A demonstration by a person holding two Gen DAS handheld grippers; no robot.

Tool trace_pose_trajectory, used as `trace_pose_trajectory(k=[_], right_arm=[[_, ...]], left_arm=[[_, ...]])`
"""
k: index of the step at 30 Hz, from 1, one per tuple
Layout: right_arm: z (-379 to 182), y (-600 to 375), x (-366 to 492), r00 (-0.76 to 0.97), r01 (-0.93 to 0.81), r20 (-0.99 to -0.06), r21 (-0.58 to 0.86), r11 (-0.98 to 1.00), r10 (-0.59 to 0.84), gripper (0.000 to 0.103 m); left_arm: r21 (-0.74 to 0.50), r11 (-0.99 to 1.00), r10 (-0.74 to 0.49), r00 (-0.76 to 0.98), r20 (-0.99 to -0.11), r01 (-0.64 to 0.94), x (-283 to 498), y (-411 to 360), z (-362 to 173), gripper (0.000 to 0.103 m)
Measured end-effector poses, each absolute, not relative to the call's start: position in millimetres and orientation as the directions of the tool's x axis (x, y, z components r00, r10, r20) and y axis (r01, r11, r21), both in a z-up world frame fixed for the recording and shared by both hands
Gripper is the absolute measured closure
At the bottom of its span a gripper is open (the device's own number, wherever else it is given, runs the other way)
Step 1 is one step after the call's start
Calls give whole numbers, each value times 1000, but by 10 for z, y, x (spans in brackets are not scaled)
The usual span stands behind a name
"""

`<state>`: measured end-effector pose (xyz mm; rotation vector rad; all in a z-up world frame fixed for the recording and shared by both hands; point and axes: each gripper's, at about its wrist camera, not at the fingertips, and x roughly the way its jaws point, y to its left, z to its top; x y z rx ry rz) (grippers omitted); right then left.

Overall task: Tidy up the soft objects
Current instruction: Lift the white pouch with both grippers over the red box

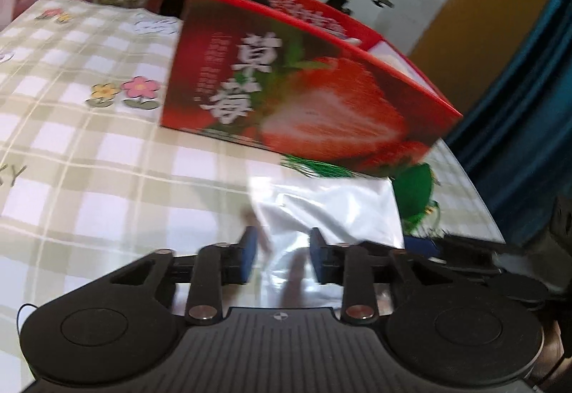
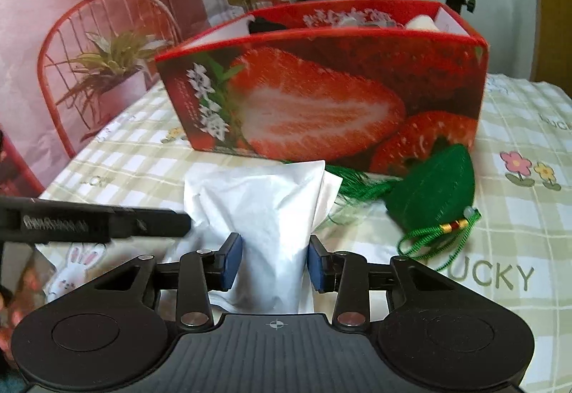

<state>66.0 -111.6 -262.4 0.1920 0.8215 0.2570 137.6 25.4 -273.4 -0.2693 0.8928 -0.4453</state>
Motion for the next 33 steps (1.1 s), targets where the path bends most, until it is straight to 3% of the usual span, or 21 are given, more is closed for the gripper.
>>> trace_pose_trajectory(k=[1, 7, 10, 17, 23, 33], right_arm=[[-2645, -1137, 662, 650, -144, -697, 279, 949, 303, 67], [-2704, -1151, 660, 652, -149, -694, 278, 949, 306, 67], [-2731, -1163, 667, 651, -144, -693, 288, 947, 310, 67], [-2687, -1186, 660, 656, -127, -679, 330, 935, 329, 67], [-2476, -1147, 640, 696, -162, -638, 308, 937, 330, 67], [-1869, -1230, 860, 780, -223, -524, 277, 935, 341, 67]], left_arm=[[-410, 876, -480, 542, -690, 254, 1403, 262, -2758, 54], [-463, 835, -550, 482, -682, 297, 1544, 168, -2879, 54], [-495, 814, -581, 474, -662, 306, 1534, 142, -2905, 47], [-643, 737, -651, 477, -591, 209, 1460, 354, -2997, 47], [-623, 740, -647, 525, -553, 254, 1421, 373, -2755, 48], [-510, 757, -640, 624, -449, 409, 1532, 338, -1924, 48]])
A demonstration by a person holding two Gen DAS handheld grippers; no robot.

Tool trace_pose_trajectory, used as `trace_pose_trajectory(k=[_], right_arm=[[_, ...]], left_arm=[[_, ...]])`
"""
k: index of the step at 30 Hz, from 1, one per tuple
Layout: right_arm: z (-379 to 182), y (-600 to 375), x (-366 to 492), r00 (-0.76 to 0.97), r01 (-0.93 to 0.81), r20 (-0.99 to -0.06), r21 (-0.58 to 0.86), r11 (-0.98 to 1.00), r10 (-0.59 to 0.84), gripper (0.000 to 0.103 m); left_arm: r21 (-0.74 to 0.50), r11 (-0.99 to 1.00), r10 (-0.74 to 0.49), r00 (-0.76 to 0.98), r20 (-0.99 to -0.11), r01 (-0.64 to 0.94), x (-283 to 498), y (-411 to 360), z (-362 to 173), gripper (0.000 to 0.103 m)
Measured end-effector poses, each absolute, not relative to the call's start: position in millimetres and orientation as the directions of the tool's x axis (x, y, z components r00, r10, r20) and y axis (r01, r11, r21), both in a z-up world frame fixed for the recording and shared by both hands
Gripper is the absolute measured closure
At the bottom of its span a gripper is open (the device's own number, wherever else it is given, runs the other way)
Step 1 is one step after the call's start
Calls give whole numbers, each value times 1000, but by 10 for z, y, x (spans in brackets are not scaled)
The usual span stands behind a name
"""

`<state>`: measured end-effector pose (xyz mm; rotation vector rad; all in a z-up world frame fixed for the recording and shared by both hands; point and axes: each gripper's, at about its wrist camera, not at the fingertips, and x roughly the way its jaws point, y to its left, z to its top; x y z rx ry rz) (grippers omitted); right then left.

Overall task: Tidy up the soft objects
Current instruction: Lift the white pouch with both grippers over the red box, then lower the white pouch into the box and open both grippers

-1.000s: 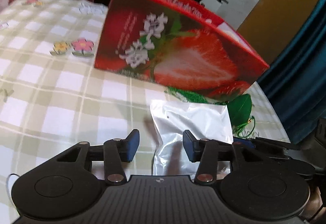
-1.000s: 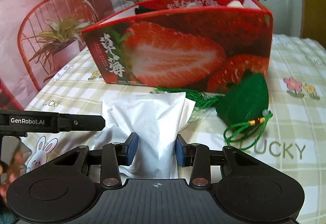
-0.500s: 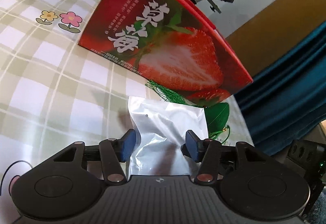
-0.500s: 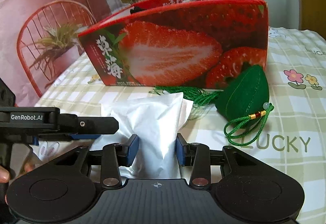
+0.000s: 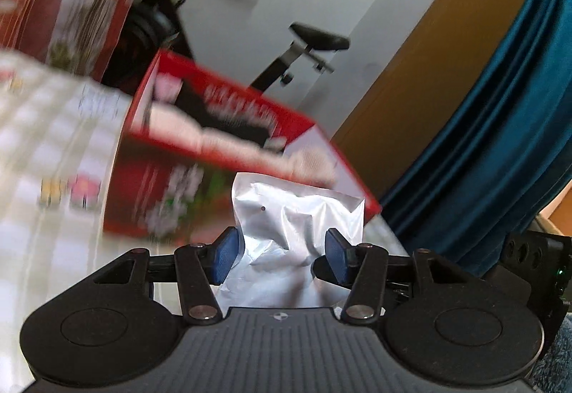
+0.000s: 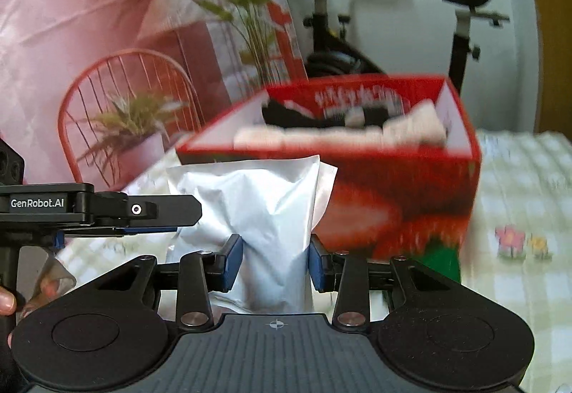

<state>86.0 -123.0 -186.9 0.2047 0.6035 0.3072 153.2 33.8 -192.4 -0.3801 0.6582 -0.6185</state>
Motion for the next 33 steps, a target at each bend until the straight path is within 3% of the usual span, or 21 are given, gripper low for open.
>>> trace_pose_trajectory(k=[8, 13, 24, 29, 33], right_arm=[[-1405, -1297, 1378, 828, -256, -451, 226, 940, 334, 67], [-1336, -1320, 1756, 846, -254, -436, 178, 951, 308, 67], [-1792, -1449, 2300, 774, -175, -557, 268, 947, 301, 66], [-1912, -1422, 2321, 737, -143, -631, 201, 969, 240, 62], [-1869, -1401, 2243, 750, -131, -636, 127, 983, 182, 55]], left_arm=[[-441, 775, -621, 679, -392, 453, 1949, 271, -1457, 48], [-407, 795, -598, 694, -402, 450, 2290, 144, -1428, 48], [-371, 840, -541, 657, -525, 395, 2667, 89, -1695, 48], [-289, 876, -482, 685, -546, 386, 2634, 74, -1670, 48], [-175, 893, -437, 708, -555, 415, 2521, 30, -1585, 45]])
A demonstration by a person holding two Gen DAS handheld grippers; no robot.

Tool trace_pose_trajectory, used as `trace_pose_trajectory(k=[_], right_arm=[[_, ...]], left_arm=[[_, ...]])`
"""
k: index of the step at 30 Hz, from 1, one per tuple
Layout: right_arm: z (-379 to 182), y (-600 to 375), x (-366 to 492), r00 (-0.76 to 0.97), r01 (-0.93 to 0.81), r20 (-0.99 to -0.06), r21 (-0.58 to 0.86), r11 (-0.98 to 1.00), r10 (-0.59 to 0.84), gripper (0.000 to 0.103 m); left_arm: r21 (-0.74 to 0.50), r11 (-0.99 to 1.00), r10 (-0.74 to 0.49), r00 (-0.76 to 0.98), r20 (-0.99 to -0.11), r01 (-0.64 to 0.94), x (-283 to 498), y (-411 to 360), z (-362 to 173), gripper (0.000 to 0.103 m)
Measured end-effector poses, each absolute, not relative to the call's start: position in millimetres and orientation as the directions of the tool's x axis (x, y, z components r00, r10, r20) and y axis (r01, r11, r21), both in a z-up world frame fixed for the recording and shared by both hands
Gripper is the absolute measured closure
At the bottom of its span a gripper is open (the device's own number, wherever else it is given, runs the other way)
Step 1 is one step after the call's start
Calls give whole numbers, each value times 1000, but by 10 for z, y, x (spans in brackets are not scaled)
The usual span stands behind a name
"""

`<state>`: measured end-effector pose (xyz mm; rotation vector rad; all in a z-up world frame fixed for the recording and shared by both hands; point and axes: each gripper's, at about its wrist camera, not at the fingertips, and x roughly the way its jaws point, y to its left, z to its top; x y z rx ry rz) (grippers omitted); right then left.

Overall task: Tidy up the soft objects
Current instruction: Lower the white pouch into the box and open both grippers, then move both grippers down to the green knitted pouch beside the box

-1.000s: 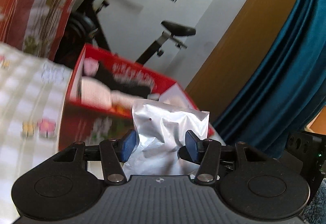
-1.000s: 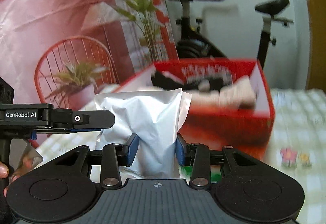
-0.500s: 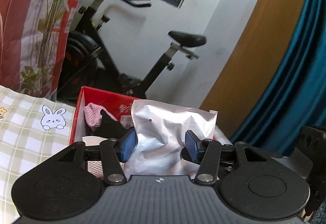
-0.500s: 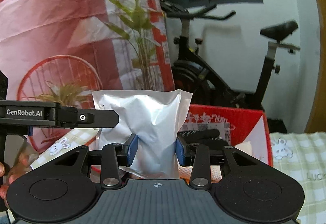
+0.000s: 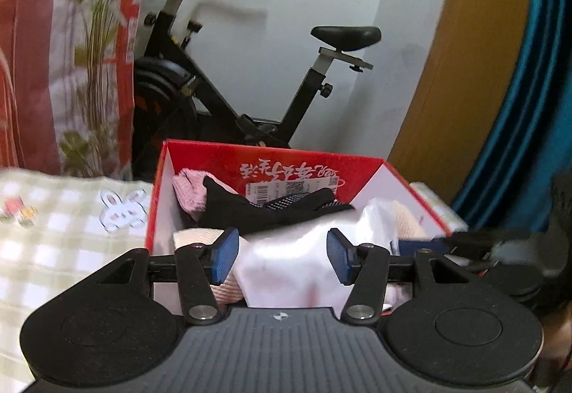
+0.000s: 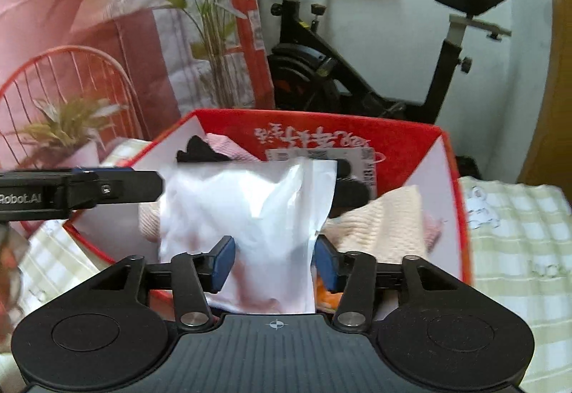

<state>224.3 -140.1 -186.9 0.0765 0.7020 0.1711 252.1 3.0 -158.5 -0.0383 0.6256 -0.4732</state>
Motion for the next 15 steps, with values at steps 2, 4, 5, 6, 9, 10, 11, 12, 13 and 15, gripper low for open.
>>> trace_pose_trajectory(k=[2, 4, 5, 6, 9, 10, 11, 12, 13, 15], right_arm=[[-1839, -1396, 2181, 756, -126, -634, 105, 986, 164, 51], [-1787, -1419, 2117, 766, -124, -624, 95, 988, 157, 48], [-1762, -1422, 2070, 774, -123, -616, 85, 989, 149, 41], [-1732, -1433, 2036, 781, -121, -609, 73, 990, 141, 33], [-1644, -1457, 1893, 804, -134, -580, 39, 990, 131, 17], [-1619, -1468, 1839, 810, -137, -572, 30, 990, 130, 13], [-1585, -1486, 1787, 816, -140, -564, 25, 990, 129, 7], [-1566, -1501, 1741, 820, -142, -557, 23, 990, 131, 3], [-1543, -1525, 1697, 824, -145, -551, 23, 989, 134, 1], [-1511, -1562, 1606, 828, -148, -543, 28, 989, 140, 0]], left_arm=[[-144, 900, -417, 717, -559, 411, 2478, 24, -1554, 37], [-128, 905, -405, 727, -554, 406, 2414, 47, -1512, 27], [-119, 907, -399, 733, -550, 404, 2376, 64, -1486, 21], [-110, 909, -393, 739, -548, 402, 2348, 77, -1462, 17], [-91, 915, -377, 750, -543, 394, 2254, 99, -1401, 4], [-87, 917, -371, 753, -544, 388, 2227, 113, -1388, 1], [-87, 919, -366, 754, -545, 384, 2206, 123, -1377, 0], [-88, 922, -362, 754, -548, 378, 2192, 145, -1371, 0], [-90, 925, -355, 753, -554, 370, 2174, 165, -1367, 0], [-95, 929, -346, 754, -559, 357, 2126, 202, -1367, 0]])
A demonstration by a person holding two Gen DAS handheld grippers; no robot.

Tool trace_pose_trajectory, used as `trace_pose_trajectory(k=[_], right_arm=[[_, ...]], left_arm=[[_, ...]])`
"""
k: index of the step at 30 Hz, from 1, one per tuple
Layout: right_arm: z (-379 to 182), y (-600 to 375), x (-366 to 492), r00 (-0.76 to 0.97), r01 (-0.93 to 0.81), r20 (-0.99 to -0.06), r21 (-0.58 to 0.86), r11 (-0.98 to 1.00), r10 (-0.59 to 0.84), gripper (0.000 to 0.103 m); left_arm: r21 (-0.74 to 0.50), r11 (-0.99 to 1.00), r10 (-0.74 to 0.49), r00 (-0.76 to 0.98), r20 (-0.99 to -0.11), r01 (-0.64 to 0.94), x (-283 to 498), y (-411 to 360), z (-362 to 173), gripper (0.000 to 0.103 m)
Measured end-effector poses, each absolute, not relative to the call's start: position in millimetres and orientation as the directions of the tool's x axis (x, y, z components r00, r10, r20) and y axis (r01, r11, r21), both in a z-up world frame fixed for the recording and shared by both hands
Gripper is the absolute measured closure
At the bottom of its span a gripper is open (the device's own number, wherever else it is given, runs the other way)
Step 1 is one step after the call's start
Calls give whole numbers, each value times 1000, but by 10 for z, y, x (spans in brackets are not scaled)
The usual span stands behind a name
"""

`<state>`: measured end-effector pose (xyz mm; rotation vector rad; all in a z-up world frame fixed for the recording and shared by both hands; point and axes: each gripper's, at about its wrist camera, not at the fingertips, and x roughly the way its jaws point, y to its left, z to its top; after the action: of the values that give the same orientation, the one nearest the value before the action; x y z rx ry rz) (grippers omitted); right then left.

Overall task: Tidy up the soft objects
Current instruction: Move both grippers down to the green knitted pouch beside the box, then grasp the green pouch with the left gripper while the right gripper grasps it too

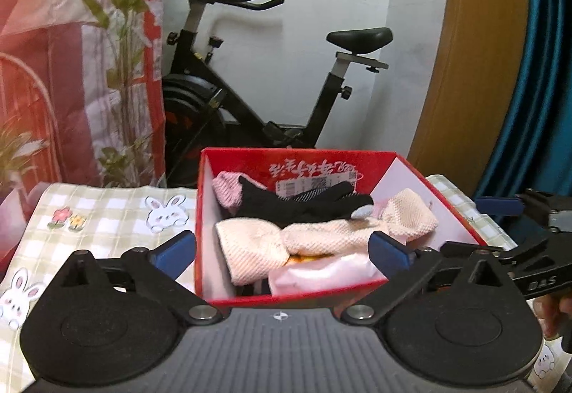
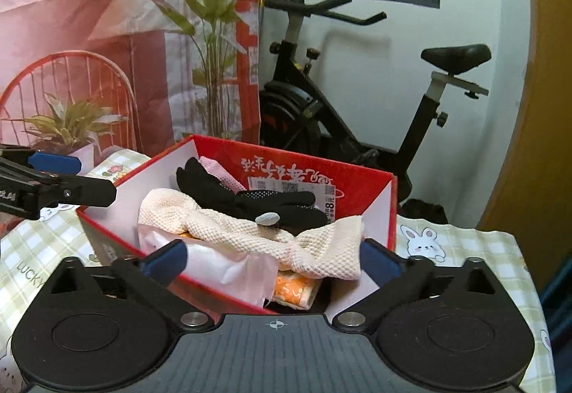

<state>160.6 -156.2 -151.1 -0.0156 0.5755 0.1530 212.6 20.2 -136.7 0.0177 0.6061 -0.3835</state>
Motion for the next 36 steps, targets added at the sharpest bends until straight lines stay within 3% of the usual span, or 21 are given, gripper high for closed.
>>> trace_pose_trajectory(k=[8, 24, 36], right_arm=[[-1671, -1743, 1229, 822, -126, -553, 51, 991, 133, 0], [-2517, -1803, 892, 724, -126, -680, 38, 991, 118, 2], [-2693, -1754, 1059, 661, -179, -726, 94, 979, 190, 31]], left_arm=[[-109, 944, -317, 762, -564, 312, 1864, 354, -1491, 0], [-126, 953, -290, 701, -652, 276, 1660, 409, -2082, 0], [-135, 958, -273, 664, -696, 252, 1726, 459, -2301, 0]])
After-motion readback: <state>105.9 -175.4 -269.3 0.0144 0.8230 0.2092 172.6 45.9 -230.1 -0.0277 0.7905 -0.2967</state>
